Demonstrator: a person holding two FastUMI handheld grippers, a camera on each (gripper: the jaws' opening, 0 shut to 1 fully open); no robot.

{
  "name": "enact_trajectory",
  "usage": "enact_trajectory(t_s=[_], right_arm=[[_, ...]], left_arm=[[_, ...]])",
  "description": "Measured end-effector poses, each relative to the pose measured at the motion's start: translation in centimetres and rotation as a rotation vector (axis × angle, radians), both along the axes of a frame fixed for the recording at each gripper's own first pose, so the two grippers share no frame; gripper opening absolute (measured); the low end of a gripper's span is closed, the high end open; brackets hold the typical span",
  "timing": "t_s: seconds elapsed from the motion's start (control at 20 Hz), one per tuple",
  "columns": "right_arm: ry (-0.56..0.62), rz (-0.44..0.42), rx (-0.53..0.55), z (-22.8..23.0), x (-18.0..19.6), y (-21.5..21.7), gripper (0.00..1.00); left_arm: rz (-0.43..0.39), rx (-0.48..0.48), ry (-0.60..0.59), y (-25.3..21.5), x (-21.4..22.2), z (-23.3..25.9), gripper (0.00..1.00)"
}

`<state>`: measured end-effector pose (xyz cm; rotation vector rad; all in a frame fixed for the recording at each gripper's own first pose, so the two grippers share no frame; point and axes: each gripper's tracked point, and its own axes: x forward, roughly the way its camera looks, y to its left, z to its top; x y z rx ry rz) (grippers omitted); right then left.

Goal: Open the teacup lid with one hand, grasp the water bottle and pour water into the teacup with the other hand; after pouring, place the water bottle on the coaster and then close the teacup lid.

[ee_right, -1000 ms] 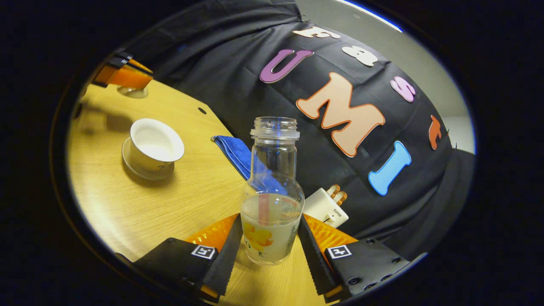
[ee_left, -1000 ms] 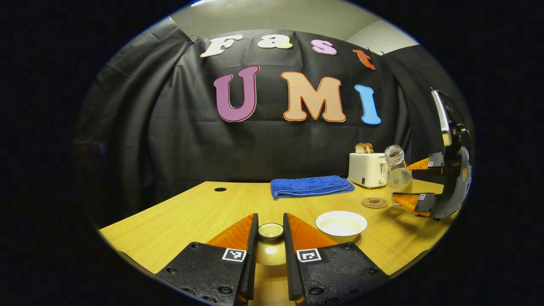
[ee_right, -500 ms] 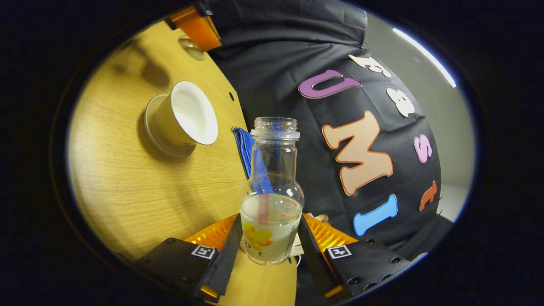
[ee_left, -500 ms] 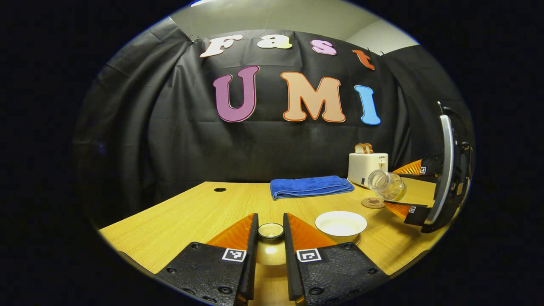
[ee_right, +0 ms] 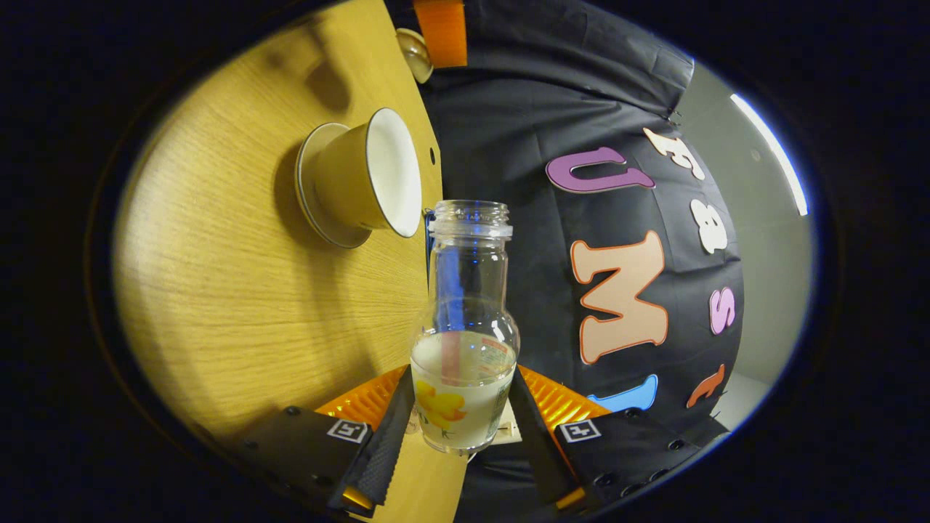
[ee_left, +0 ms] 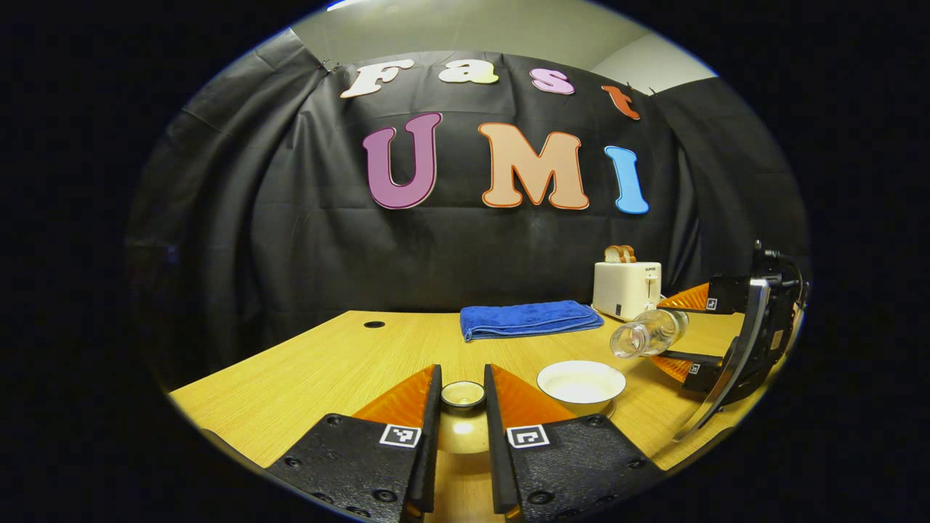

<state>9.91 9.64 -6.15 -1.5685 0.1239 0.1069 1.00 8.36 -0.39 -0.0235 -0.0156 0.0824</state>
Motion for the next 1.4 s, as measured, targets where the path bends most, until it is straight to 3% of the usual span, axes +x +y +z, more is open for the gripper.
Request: enact_trajectory(t_s=[0.45, 1.05, 1.4], right_arm=[[-0.017, 0.072, -0.199, 1.3, 0.3, 0.7, 0.78], [-0.078, 0.107, -0.294, 2.3, 0.2, 1.1, 0.79], [-0.148, 0.175, -0.404, 3.3, 0.4, 1.9, 0.79]], left_arm=[[-0.004, 0.000, 0.000, -0.2, 0.0, 0.0, 0.28], [-0.006, -0.001, 0.001, -0.2, -0.1, 0.0, 0.28], [-0.005, -0.001, 0.000, -0.2, -0.1, 0.0, 0.27]])
